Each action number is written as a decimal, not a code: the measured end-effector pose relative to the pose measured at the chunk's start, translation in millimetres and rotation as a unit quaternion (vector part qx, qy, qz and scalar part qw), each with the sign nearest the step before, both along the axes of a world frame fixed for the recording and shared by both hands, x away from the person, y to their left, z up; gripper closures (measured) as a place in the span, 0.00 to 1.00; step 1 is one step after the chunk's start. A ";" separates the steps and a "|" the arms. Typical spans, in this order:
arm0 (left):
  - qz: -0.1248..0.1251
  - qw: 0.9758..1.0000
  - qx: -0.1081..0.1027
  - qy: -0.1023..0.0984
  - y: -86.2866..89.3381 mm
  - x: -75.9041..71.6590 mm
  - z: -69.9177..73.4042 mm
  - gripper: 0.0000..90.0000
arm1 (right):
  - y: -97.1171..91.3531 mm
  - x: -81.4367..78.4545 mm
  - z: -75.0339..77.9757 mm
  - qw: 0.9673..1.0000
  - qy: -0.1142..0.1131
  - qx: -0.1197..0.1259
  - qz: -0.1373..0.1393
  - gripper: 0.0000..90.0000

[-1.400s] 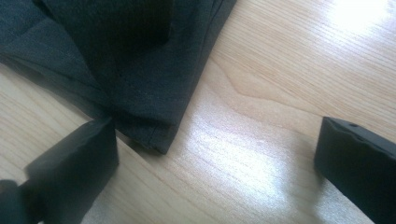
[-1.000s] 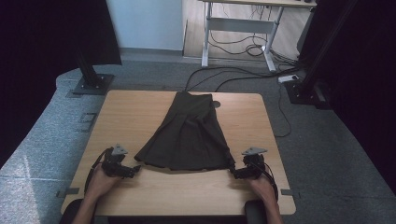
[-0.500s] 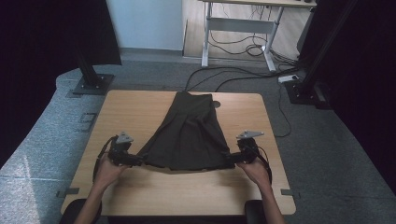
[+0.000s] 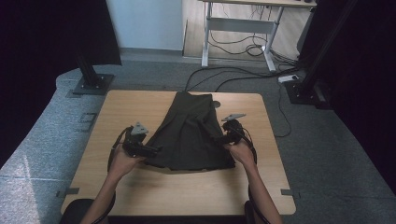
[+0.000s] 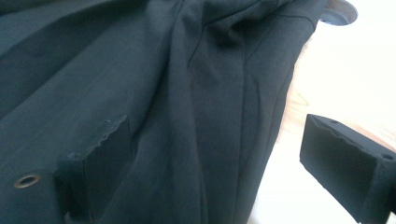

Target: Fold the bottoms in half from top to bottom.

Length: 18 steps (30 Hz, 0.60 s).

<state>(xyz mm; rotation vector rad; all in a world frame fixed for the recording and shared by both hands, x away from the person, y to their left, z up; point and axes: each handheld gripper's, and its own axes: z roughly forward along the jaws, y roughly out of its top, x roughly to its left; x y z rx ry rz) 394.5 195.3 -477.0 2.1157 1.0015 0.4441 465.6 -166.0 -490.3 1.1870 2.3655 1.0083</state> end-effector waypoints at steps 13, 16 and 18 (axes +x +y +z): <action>0.032 0.997 0.054 0.046 -9.4 13.3 -61.7 0.00 | -12.4 20.7 -44.4 0.997 0.019 -0.061 -0.043 0.14; 0.034 0.997 0.043 0.051 -6.2 13.9 -64.0 0.00 | -19.6 16.8 -50.3 0.998 0.023 -0.031 -0.051 0.14; 0.035 0.997 0.041 0.053 -3.7 14.3 -64.6 0.00 | -19.2 12.2 -51.4 0.998 0.019 -0.033 -0.050 0.14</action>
